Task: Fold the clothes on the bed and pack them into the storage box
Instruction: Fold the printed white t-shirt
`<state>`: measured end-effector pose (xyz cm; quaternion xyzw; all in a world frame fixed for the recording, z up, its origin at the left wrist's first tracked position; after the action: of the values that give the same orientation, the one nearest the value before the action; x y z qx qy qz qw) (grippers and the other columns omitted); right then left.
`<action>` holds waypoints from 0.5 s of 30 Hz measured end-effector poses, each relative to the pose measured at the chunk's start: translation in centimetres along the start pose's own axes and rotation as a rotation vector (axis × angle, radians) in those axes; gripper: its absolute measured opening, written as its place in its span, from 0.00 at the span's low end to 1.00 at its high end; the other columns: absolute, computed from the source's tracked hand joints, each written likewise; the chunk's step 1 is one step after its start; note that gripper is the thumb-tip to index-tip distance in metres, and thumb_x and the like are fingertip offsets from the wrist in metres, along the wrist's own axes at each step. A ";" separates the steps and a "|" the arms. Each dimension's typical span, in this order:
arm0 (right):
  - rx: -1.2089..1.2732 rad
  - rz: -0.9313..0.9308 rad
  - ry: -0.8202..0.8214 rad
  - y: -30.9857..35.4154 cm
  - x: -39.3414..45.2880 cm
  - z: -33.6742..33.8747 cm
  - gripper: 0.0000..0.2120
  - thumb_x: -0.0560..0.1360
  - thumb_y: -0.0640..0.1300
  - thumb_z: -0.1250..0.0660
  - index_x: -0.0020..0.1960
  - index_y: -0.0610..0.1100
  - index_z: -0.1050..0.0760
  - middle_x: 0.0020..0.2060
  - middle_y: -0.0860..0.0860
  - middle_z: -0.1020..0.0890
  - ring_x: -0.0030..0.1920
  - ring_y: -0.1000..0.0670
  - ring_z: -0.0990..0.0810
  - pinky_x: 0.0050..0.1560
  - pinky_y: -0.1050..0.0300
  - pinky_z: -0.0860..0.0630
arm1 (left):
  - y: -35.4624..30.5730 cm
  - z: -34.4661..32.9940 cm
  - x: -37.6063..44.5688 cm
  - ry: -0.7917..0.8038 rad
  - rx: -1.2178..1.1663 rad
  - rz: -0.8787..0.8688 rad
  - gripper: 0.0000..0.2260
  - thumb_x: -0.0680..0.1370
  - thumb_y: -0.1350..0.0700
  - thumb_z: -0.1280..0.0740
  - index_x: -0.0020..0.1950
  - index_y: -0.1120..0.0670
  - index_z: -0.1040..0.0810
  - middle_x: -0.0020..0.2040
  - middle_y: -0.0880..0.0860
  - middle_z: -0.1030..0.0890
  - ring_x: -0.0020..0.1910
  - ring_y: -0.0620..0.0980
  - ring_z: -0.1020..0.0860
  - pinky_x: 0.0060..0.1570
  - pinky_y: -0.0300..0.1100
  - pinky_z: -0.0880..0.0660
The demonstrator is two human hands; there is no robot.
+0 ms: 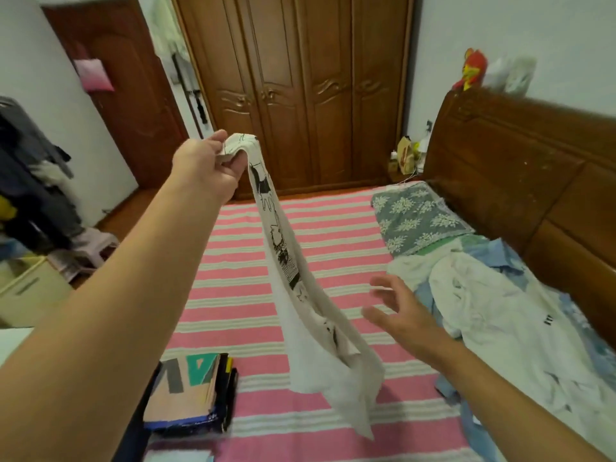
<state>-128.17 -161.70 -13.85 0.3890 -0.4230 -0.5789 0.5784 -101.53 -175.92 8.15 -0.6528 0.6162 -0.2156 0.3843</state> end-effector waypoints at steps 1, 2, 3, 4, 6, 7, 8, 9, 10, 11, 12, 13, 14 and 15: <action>0.030 0.018 0.007 1.7 0.9 -1.4 0.44 0.65 0.71 0.28 0.75 0.57 0.38 0.67 0.63 0.28 0.68 0.61 0.30 0.68 0.57 0.33 | 0.1 -0.9 -0.5 0.017 0.019 0.002 0.12 0.85 0.65 0.44 0.59 0.62 0.21 0.54 0.64 0.20 0.49 0.60 0.17 0.36 0.47 0.17; 0.060 0.036 0.029 3.5 1.7 -3.0 0.50 0.64 0.71 0.27 0.78 0.59 0.45 0.69 0.62 0.30 0.69 0.60 0.31 0.69 0.55 0.33 | 0.3 -1.9 -1.1 0.038 0.052 0.001 0.12 0.85 0.65 0.44 0.60 0.62 0.21 0.54 0.63 0.21 0.50 0.60 0.18 0.37 0.48 0.16; 0.075 0.066 0.048 5.4 2.6 -4.7 0.51 0.64 0.68 0.25 0.79 0.60 0.48 0.71 0.62 0.31 0.71 0.58 0.32 0.70 0.52 0.33 | 0.3 -3.0 -1.8 0.061 0.091 -0.009 0.13 0.85 0.65 0.45 0.60 0.62 0.22 0.54 0.63 0.21 0.50 0.59 0.18 0.38 0.49 0.16; 0.086 0.121 0.049 7.4 3.2 -6.0 0.50 0.66 0.64 0.23 0.78 0.61 0.49 0.71 0.62 0.32 0.71 0.57 0.32 0.71 0.50 0.32 | 0.3 -3.9 -2.5 0.084 0.127 -0.018 0.13 0.84 0.66 0.45 0.60 0.62 0.22 0.55 0.63 0.21 0.50 0.59 0.18 0.40 0.49 0.16; 0.093 0.238 -0.039 10.5 4.0 -7.6 0.47 0.69 0.57 0.22 0.77 0.66 0.48 0.71 0.64 0.32 0.70 0.57 0.30 0.67 0.51 0.26 | 0.2 -5.4 -3.8 0.131 0.182 -0.024 0.12 0.84 0.67 0.44 0.60 0.63 0.22 0.56 0.63 0.21 0.51 0.59 0.17 0.45 0.51 0.16; 0.117 0.238 -0.112 11.0 4.4 -7.8 0.45 0.70 0.55 0.22 0.76 0.67 0.47 0.70 0.64 0.31 0.68 0.57 0.29 0.64 0.52 0.24 | 0.2 -6.0 -4.4 0.154 0.201 -0.018 0.11 0.83 0.67 0.43 0.60 0.63 0.22 0.56 0.63 0.20 0.52 0.58 0.17 0.47 0.51 0.16; 0.152 0.194 -0.168 10.9 4.8 -7.9 0.43 0.71 0.54 0.23 0.75 0.67 0.46 0.67 0.63 0.29 0.65 0.57 0.27 0.61 0.53 0.22 | 0.0 -6.5 -5.1 0.172 0.218 -0.016 0.11 0.83 0.68 0.42 0.59 0.63 0.22 0.57 0.63 0.20 0.53 0.58 0.17 0.48 0.51 0.16; 0.175 0.127 -0.201 10.3 5.3 -8.1 0.39 0.72 0.51 0.24 0.74 0.65 0.43 0.63 0.62 0.26 0.61 0.57 0.24 0.57 0.55 0.20 | -0.2 -6.9 -5.6 0.185 0.233 -0.019 0.11 0.82 0.68 0.41 0.59 0.63 0.21 0.57 0.63 0.20 0.53 0.58 0.17 0.48 0.51 0.16; 0.158 0.069 -0.208 10.1 5.6 -8.5 0.32 0.74 0.49 0.26 0.72 0.61 0.38 0.57 0.61 0.22 0.55 0.56 0.21 0.50 0.60 0.19 | -0.7 -7.2 -6.0 0.193 0.249 -0.034 0.11 0.82 0.68 0.41 0.59 0.63 0.21 0.57 0.63 0.20 0.53 0.58 0.17 0.48 0.51 0.16; 0.092 0.028 -0.199 9.5 6.1 -9.0 0.23 0.76 0.48 0.29 0.68 0.57 0.32 0.51 0.59 0.20 0.49 0.54 0.19 0.42 0.65 0.21 | -1.2 -7.5 -6.1 0.200 0.260 -0.052 0.11 0.82 0.68 0.41 0.59 0.62 0.21 0.57 0.63 0.19 0.53 0.58 0.17 0.49 0.51 0.17; 0.024 -0.009 -0.180 8.9 6.4 -9.4 0.15 0.78 0.45 0.32 0.63 0.53 0.28 0.46 0.56 0.19 0.44 0.52 0.19 0.36 0.65 0.24 | -2.0 -7.7 -6.0 0.201 0.263 -0.075 0.11 0.82 0.68 0.41 0.59 0.62 0.21 0.57 0.63 0.19 0.53 0.57 0.16 0.50 0.51 0.17; -0.009 -0.037 -0.146 8.3 6.6 -10.0 0.11 0.78 0.43 0.35 0.60 0.51 0.25 0.45 0.53 0.18 0.40 0.51 0.21 0.35 0.62 0.25 | -3.2 -7.8 -6.0 0.202 0.245 -0.099 0.11 0.83 0.67 0.42 0.59 0.62 0.21 0.57 0.62 0.19 0.53 0.57 0.16 0.51 0.52 0.17; -0.008 -0.055 -0.101 7.6 6.7 -10.7 0.12 0.78 0.41 0.36 0.59 0.50 0.24 0.45 0.50 0.19 0.38 0.51 0.23 0.36 0.59 0.26 | -4.2 -7.7 -5.8 0.192 0.205 -0.111 0.11 0.83 0.67 0.43 0.59 0.62 0.21 0.57 0.63 0.19 0.53 0.57 0.16 0.51 0.52 0.17; -0.004 -0.052 -0.057 7.1 6.8 -11.4 0.14 0.77 0.42 0.35 0.61 0.50 0.24 0.45 0.49 0.20 0.38 0.51 0.25 0.37 0.57 0.28 | -5.3 -7.5 -5.5 0.173 0.154 -0.115 0.11 0.83 0.67 0.43 0.59 0.62 0.22 0.57 0.63 0.19 0.52 0.58 0.16 0.50 0.52 0.17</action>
<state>-115.25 -168.74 -10.78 0.3822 -0.4281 -0.6055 0.5514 -104.62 -172.61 17.86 -0.6347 0.5902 -0.3394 0.3656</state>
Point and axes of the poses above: each hand's wrist, its own x-axis towards the middle knuckle, its own z-axis out of the back of the hand, y = z × x, the point moved 9 cm from there along x, towards the middle knuckle
